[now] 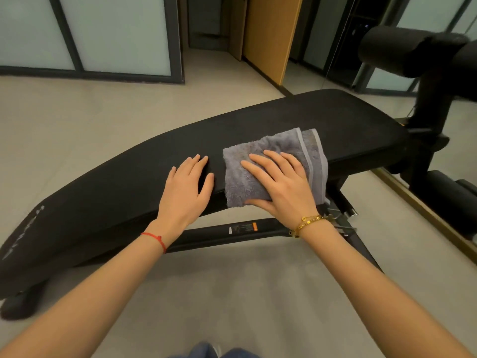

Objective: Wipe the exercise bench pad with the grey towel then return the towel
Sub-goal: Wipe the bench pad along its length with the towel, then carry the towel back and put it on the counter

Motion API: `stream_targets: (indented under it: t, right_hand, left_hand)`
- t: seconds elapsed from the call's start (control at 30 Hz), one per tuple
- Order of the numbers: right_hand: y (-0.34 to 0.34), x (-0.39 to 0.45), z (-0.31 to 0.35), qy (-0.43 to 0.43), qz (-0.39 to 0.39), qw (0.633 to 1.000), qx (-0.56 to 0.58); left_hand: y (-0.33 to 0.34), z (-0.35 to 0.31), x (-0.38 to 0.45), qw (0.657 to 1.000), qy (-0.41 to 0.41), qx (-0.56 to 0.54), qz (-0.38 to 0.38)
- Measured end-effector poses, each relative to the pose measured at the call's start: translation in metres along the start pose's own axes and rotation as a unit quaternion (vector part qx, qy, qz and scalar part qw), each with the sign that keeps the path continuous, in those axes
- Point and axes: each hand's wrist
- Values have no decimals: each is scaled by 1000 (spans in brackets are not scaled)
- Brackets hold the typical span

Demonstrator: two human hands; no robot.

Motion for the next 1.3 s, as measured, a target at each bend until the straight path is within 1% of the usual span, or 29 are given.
stream_targets:
  t: [0.13, 0.27, 0.37, 0.47, 0.57, 0.67, 0.73, 0.8, 0.9, 1.03, 1.13, 1.2, 1.3]
  right_hand:
    - [1, 0, -8, -38, -33, 999, -6]
    - [-7, 4, -12, -52, -12, 998, 12]
    - [-25, 10, -6, -12, -1, 997, 75]
    - [-50, 17, 1, 86, 23, 981, 173]
    - [-84, 23, 3, 221, 74, 939, 252]
    - [-137, 37, -3, 341, 148, 885, 281]
    - [-178, 50, -10, 387, 206, 855, 276]
    - [-219, 59, -17, 425, 239, 828, 278]
    - [-279, 68, -22, 484, 257, 786, 288]
    - [-354, 65, -14, 562, 257, 735, 280]
    - [-386, 42, 1, 604, 279, 699, 261]
    - [-397, 22, 15, 636, 295, 667, 253]
    - [-409, -3, 35, 703, 294, 597, 253]
  left_hand:
    - [1, 4, 2, 1000, 2, -5, -4]
    - [-11, 6, 8, 1000, 6, 1, 24]
    - [-37, 1, 16, 997, -1, 6, 71]
    - [-71, -12, 26, 992, -1, 17, 127]
    - [-112, -29, 37, 983, -11, 11, 183]
    - [-162, -47, 54, 973, -7, 2, 230]
    - [-198, -58, 67, 965, -12, -9, 261]
    - [-235, -71, 79, 955, -21, -19, 295]
    - [-287, -86, 95, 939, -39, -28, 339]
    - [-345, -100, 105, 918, -67, -40, 390]
    - [-362, -102, 109, 899, -79, -45, 427]
    - [-363, -103, 112, 888, -80, -44, 451]
    - [-358, -109, 116, 868, -78, -39, 488]
Point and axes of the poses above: each hand's wrist, its own x-axis towards the middle knuckle, its own y-axis out of the palm, z = x × y, and after that the axes turned 9 degrees about x, right-handed
